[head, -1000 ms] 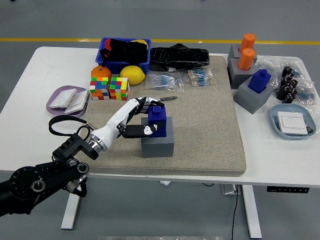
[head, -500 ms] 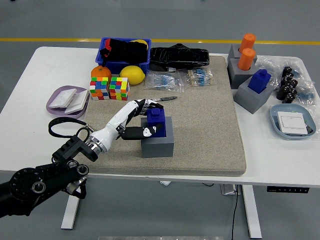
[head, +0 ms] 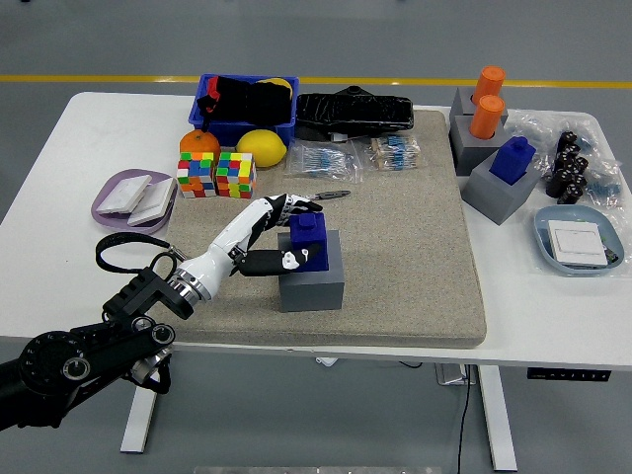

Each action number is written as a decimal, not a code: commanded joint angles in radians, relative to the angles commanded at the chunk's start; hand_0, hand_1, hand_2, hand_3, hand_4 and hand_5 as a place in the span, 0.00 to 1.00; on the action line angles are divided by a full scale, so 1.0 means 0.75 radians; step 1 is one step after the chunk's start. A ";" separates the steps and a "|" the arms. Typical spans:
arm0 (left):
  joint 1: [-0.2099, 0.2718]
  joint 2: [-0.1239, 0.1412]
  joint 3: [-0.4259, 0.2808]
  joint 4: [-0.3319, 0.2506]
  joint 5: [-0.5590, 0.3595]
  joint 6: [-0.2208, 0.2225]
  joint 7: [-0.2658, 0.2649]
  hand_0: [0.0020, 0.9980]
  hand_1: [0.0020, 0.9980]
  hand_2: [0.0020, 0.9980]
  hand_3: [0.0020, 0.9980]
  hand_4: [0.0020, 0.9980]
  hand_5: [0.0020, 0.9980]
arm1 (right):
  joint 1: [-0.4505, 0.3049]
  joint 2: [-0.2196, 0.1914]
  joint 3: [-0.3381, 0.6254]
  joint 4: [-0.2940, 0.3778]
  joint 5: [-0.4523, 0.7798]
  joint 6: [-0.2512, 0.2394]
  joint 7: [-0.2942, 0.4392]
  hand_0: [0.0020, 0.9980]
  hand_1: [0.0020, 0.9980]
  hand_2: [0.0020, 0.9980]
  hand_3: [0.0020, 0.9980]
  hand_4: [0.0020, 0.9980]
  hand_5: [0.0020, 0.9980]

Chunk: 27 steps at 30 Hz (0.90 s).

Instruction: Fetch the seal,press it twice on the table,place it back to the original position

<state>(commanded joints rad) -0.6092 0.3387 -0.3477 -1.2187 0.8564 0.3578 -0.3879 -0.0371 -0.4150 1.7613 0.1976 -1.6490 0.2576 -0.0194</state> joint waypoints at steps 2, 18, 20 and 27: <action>0.000 0.000 0.000 0.001 0.002 -0.004 0.002 0.77 0.77 0.70 0.75 0.85 0.00 | 0.001 0.000 -0.001 0.000 0.001 0.000 0.000 0.79 0.70 0.68 0.65 0.83 0.46; 0.007 0.000 -0.042 0.008 -0.032 -0.063 -0.018 0.90 0.93 0.89 0.91 1.00 0.00 | -0.002 0.002 0.001 0.000 0.000 0.001 0.000 0.79 0.70 0.68 0.65 0.83 0.46; 0.009 0.002 -0.062 0.013 -0.036 -0.068 -0.022 0.95 0.99 0.97 0.96 1.00 0.17 | -0.002 0.002 0.001 0.000 0.001 0.001 0.000 0.79 0.70 0.68 0.65 0.83 0.46; 0.008 0.054 -0.161 0.033 -0.002 -0.094 0.020 0.99 1.00 0.98 0.97 1.00 0.26 | -0.002 0.001 0.002 0.001 0.004 0.001 0.000 0.79 0.70 0.68 0.65 0.83 0.46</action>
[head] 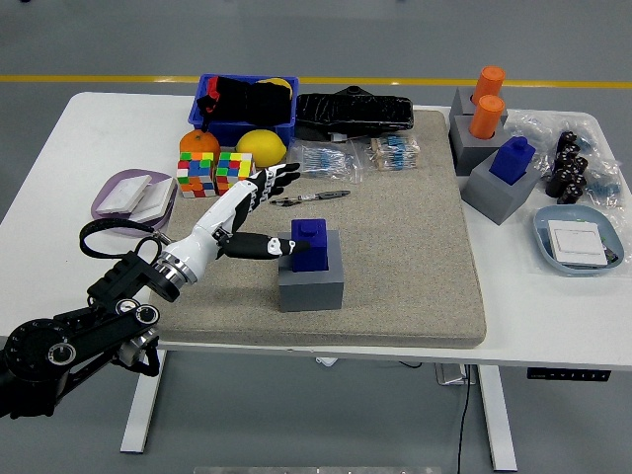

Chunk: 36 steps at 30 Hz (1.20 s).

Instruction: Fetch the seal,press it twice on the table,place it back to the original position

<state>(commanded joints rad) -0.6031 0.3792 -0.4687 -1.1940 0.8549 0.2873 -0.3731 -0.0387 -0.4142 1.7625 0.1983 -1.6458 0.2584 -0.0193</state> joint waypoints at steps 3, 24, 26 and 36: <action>0.005 0.042 -0.048 0.010 0.027 -0.009 0.025 0.99 1.00 0.98 0.97 1.00 0.26 | 0.000 -0.001 0.000 0.000 -0.001 0.000 -0.001 0.79 0.70 0.68 0.65 0.83 0.46; 0.140 0.274 -0.369 0.143 0.138 -0.011 0.090 0.94 0.95 0.90 0.92 1.00 0.25 | 0.008 -0.015 -0.023 0.005 0.006 0.001 -0.008 0.79 0.70 0.68 0.65 0.83 0.46; 0.151 0.275 -0.388 0.147 0.144 -0.012 0.093 0.94 0.95 0.90 0.92 1.00 0.25 | 0.009 -0.014 -0.024 0.003 0.004 0.001 -0.009 0.79 0.70 0.68 0.65 0.83 0.46; 0.224 0.278 -0.531 0.153 0.158 -0.025 0.117 0.94 0.92 0.90 0.90 1.00 0.23 | 0.009 -0.019 -0.065 0.007 0.028 -0.004 -0.014 0.79 0.70 0.67 0.65 0.83 0.46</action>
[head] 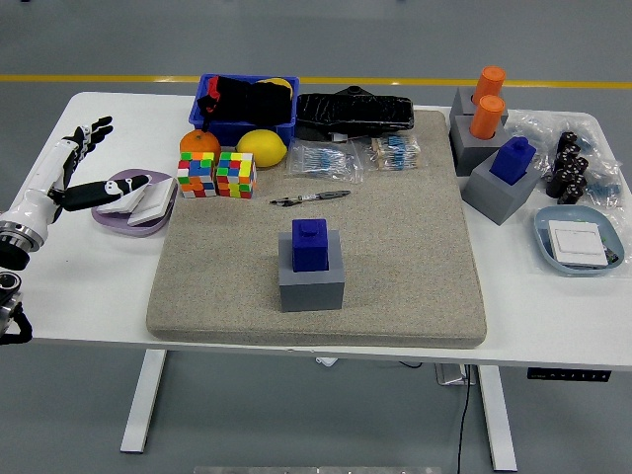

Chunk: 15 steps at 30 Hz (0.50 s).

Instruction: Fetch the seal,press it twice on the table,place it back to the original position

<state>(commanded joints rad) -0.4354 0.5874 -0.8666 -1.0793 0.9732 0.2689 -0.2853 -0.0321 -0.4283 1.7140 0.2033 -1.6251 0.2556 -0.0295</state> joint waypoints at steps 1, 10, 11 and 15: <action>0.011 0.000 -0.022 -0.002 -0.009 -0.002 -0.001 0.94 0.92 0.90 0.90 1.00 0.23 | 0.000 -0.002 -0.019 0.005 0.016 -0.001 -0.001 0.79 0.70 0.67 0.65 0.83 0.46; 0.035 0.004 -0.101 -0.009 0.002 0.001 0.006 0.92 0.90 0.88 0.90 1.00 0.21 | 0.004 -0.010 -0.060 0.009 0.033 -0.004 -0.006 0.79 0.70 0.67 0.65 0.83 0.46; 0.038 0.004 -0.106 -0.010 0.004 -0.001 0.010 0.92 0.89 0.88 0.90 1.00 0.20 | 0.003 -0.012 -0.072 0.011 0.040 -0.004 -0.007 0.79 0.70 0.67 0.65 0.83 0.46; 0.043 0.001 -0.114 -0.009 0.005 -0.001 0.010 0.92 0.89 0.88 0.90 1.00 0.20 | 0.002 -0.013 -0.079 0.020 0.047 -0.002 -0.007 0.79 0.70 0.67 0.65 0.83 0.46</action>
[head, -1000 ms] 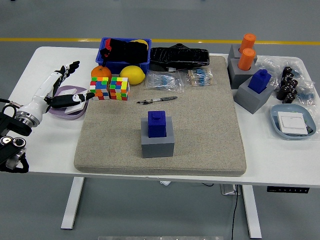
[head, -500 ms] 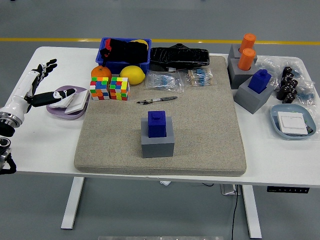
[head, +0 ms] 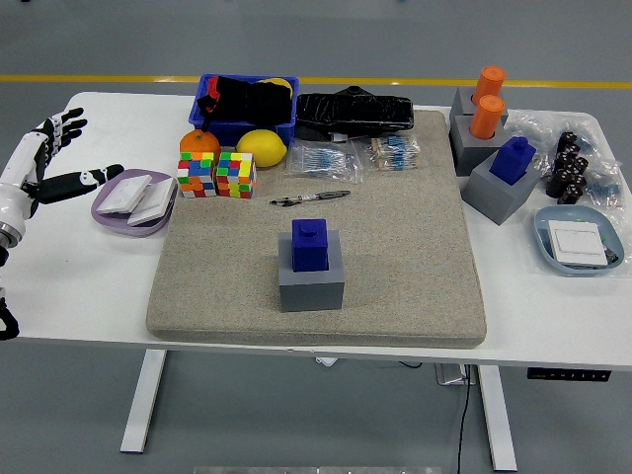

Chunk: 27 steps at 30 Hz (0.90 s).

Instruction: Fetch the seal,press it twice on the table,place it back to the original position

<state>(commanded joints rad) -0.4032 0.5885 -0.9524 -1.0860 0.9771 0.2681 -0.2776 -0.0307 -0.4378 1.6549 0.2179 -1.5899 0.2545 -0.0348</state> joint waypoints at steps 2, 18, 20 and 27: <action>-0.001 -0.002 -0.002 0.001 0.001 0.000 0.001 0.91 0.89 0.87 0.90 1.00 0.20 | 0.000 0.001 0.001 0.002 0.000 0.000 0.000 0.79 0.70 0.67 0.65 0.83 0.46; -0.005 -0.008 0.006 -0.001 0.003 0.000 0.007 0.91 0.89 0.87 0.89 0.99 0.19 | -0.009 0.013 0.028 0.001 -0.008 0.000 -0.002 0.79 0.70 0.67 0.65 0.83 0.46; -0.005 -0.007 0.004 -0.003 0.004 0.000 0.007 0.90 0.88 0.87 0.89 0.99 0.18 | -0.010 0.013 0.028 0.001 -0.007 0.000 -0.002 0.79 0.70 0.67 0.65 0.82 0.46; -0.009 0.002 -0.009 -0.009 0.004 0.000 0.010 0.90 0.88 0.87 0.89 0.98 0.17 | -0.008 0.007 0.028 0.002 -0.004 -0.002 -0.002 0.79 0.70 0.67 0.65 0.82 0.46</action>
<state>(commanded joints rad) -0.4099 0.5900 -0.9594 -1.0929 0.9799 0.2681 -0.2697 -0.0368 -0.4326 1.6757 0.2194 -1.5931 0.2526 -0.0362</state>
